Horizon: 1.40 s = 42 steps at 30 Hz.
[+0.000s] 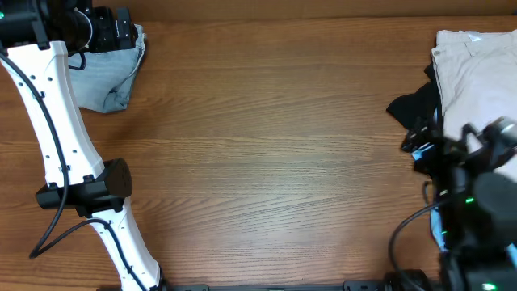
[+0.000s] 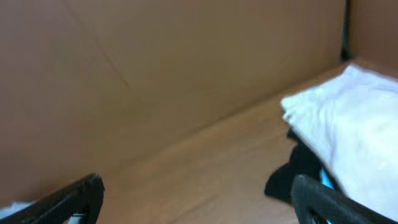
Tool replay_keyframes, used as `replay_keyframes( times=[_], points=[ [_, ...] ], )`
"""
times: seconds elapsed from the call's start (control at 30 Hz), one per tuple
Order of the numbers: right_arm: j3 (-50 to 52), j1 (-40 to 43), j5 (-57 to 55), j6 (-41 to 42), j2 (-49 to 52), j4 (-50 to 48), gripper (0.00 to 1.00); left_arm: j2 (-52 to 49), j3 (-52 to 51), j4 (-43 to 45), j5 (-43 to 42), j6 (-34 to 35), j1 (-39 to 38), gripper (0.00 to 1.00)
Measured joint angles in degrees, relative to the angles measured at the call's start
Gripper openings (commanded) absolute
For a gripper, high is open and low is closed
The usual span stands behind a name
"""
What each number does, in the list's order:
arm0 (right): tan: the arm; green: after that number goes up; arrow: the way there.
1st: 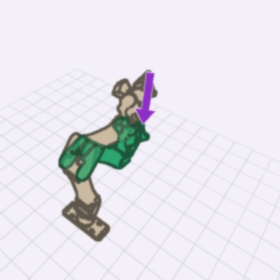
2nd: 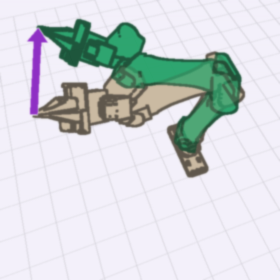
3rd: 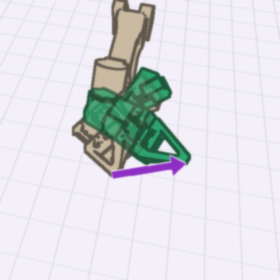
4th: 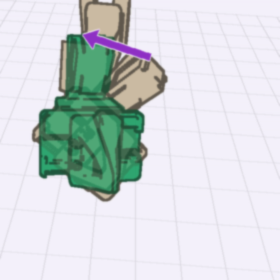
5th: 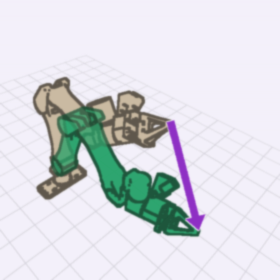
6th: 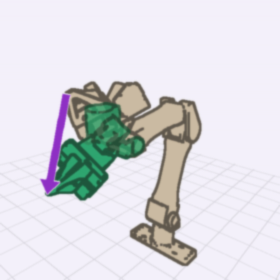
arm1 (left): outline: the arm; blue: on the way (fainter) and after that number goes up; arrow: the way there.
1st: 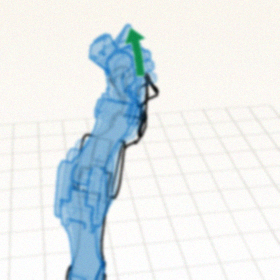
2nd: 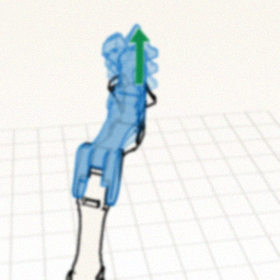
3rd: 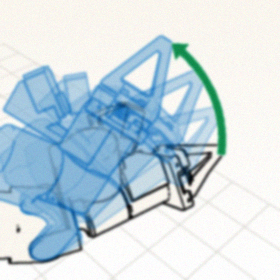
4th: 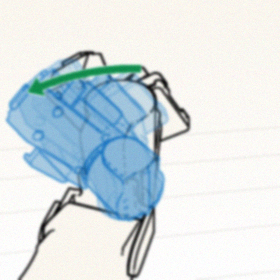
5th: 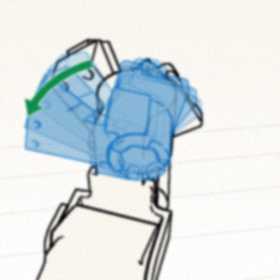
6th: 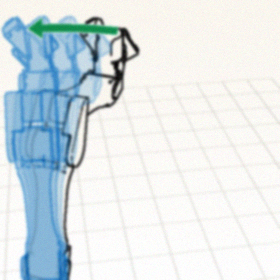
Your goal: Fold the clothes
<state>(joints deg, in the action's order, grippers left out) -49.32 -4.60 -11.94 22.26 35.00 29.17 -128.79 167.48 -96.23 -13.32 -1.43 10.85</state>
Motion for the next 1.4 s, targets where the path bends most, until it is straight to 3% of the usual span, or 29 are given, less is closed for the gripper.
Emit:
replay_keyframes(
  times=[0.17,0.33,0.6,1.0,1.4],
  points=[
    [24.4,0.0,2.9,0.0,-16.5,-10.0,1.0,0.0,-0.1,-0.1,0.0,0.0,0.0,1.0],
    [35.3,0.0,6.7,-4.2,-28.2,-10.6,1.0,0.0,-0.1,0.0,0.0,0.0,0.0,1.0],
    [41.7,0.0,9.0,-7.3,-33.6,-11.0,1.0,0.0,-0.1,0.0,0.0,0.0,0.0,1.0],
    [47.7,0.0,9.2,-7.3,-34.2,-24.1,1.0,0.0,-0.1,0.0,0.0,0.0,0.0,1.0],
    [48.3,0.0,10.1,-7.3,-34.3,-24.1,1.0,0.0,-0.1,0.0,0.0,0.0,0.0,1.0]
  ],
)
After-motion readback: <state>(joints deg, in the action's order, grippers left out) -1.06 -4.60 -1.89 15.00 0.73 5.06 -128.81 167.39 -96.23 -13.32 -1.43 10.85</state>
